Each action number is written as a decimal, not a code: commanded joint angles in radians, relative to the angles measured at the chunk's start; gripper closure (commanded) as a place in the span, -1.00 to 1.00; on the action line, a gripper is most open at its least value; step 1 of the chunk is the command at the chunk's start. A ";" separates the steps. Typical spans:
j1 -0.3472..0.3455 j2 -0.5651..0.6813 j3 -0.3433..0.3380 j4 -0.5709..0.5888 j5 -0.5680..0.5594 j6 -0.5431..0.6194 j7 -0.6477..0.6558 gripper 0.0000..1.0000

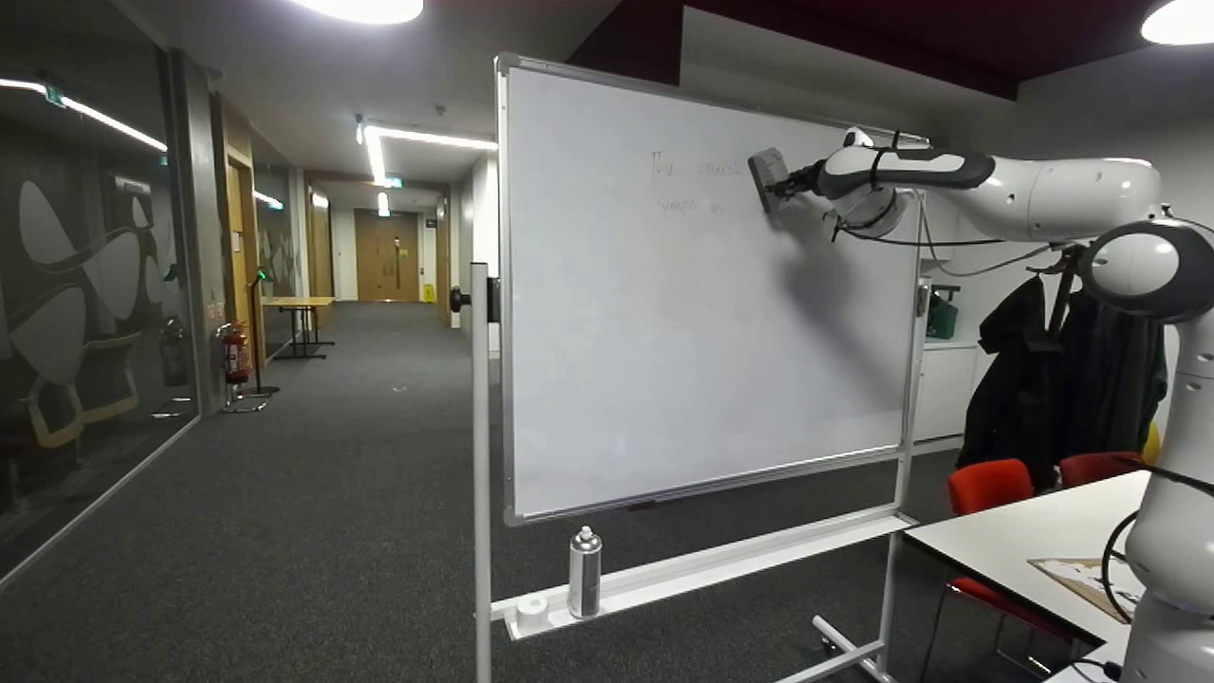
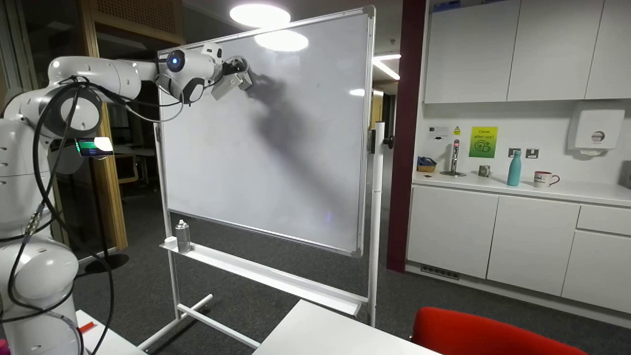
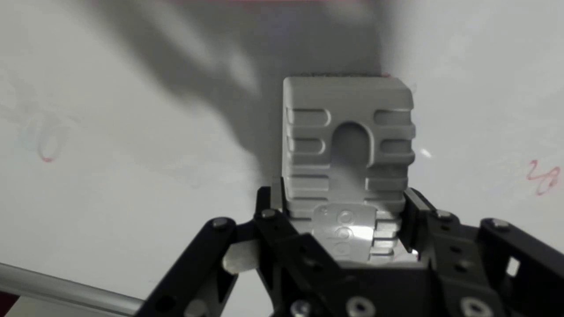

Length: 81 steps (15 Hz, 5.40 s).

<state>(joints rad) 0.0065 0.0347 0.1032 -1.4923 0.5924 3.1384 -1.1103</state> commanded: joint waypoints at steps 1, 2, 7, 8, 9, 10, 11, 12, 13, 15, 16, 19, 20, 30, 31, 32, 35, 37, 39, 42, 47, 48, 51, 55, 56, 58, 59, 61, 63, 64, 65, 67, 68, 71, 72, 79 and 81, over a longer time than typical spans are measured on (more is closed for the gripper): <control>0.020 0.029 0.016 -0.066 -0.027 0.024 -0.028 0.30; 0.022 0.027 0.018 -0.083 -0.028 0.034 -0.040 0.30; 0.027 0.012 0.019 -0.163 -0.024 0.056 -0.101 0.30; 0.027 0.008 0.020 -0.179 -0.024 0.057 -0.113 0.30; 0.027 0.005 0.020 -0.191 -0.024 0.059 -0.125 0.30; 0.028 -0.001 0.020 -0.208 -0.025 0.060 -0.134 0.30; 0.029 -0.007 0.020 -0.228 -0.027 0.064 -0.149 0.30; 0.031 -0.013 0.020 -0.245 -0.028 0.067 -0.164 0.30; 0.033 -0.018 0.021 -0.258 -0.030 0.069 -0.172 0.30; 0.040 -0.023 0.027 -0.261 -0.036 0.073 -0.171 0.30; 0.043 -0.026 0.032 -0.259 -0.042 0.076 -0.164 0.30; 0.046 -0.035 0.056 -0.247 -0.091 0.086 -0.130 0.30; 0.045 -0.036 0.065 -0.241 -0.112 0.089 -0.117 0.30; 0.032 -0.065 0.094 -0.263 -0.239 0.061 0.001 -0.20; 0.031 -0.065 0.094 -0.263 -0.247 0.061 0.013 -0.20; 0.031 -0.065 0.094 -0.263 -0.247 0.061 0.016 -0.20; 0.031 -0.065 0.094 -0.263 -0.247 0.061 0.016 -0.20; 0.031 -0.065 0.094 -0.263 -0.247 0.061 0.017 -0.20; 0.039 -0.054 0.097 -0.245 -0.235 0.067 0.005 0.30; 0.050 -0.018 0.105 -0.190 -0.239 0.070 0.001 0.30; 0.052 0.025 0.116 -0.092 -0.279 0.056 0.018 0.30; 0.052 0.029 0.116 -0.074 -0.281 0.052 0.019 0.30; 0.044 0.041 0.109 -0.016 -0.286 0.047 0.022 0.30; 0.032 0.071 0.090 0.067 -0.279 0.045 0.031 0.30; 0.030 0.076 0.084 0.084 -0.277 0.045 0.035 0.30; 0.030 0.087 0.071 0.117 -0.274 0.045 0.039 0.30; 0.031 0.091 0.066 0.133 -0.271 0.044 0.041 0.30; 0.032 0.096 0.056 0.160 -0.269 0.047 0.052 0.30; 0.034 0.104 0.045 0.188 -0.270 0.048 0.061 0.30; 0.037 0.114 0.040 0.205 -0.272 0.048 0.065 0.30; 0.042 0.124 0.036 0.218 -0.278 0.048 0.066 0.30; 0.056 0.148 0.040 0.226 -0.290 0.049 0.058 0.30; 0.064 0.160 0.044 0.225 -0.297 0.051 0.051 0.30; 0.093 0.175 0.060 0.188 -0.324 0.059 0.035 0.30; 0.102 0.175 0.062 0.173 -0.337 0.060 0.031 0.30; 0.166 0.184 0.119 0.071 -0.385 0.056 -0.013 0.30; 0.177 0.193 0.133 0.062 -0.385 0.053 -0.030 0.30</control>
<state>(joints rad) 0.1717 0.1675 0.2177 -1.4315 0.2270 3.1975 -1.1098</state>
